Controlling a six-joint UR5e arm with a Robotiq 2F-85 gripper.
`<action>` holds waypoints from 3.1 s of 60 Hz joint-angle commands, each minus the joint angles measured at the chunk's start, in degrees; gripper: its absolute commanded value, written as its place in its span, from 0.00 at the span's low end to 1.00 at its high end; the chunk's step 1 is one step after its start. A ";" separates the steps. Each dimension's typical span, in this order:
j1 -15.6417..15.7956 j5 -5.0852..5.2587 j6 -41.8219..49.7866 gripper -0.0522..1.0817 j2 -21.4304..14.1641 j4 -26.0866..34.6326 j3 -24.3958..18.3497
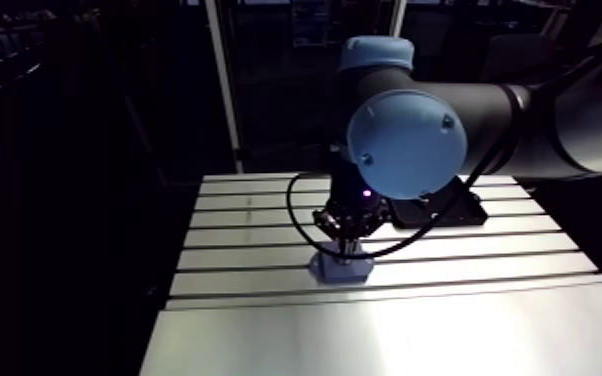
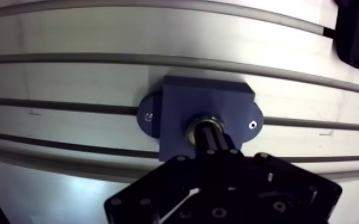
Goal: Pick up the bearing and press it into the housing until flush.
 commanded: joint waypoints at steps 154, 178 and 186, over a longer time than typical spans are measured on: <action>0.20 -0.08 -0.91 1.00 1.14 -2.29 0.88; 0.19 0.01 -1.00 1.00 1.33 -2.29 0.81; 0.19 0.01 -1.00 1.00 1.31 -2.29 0.88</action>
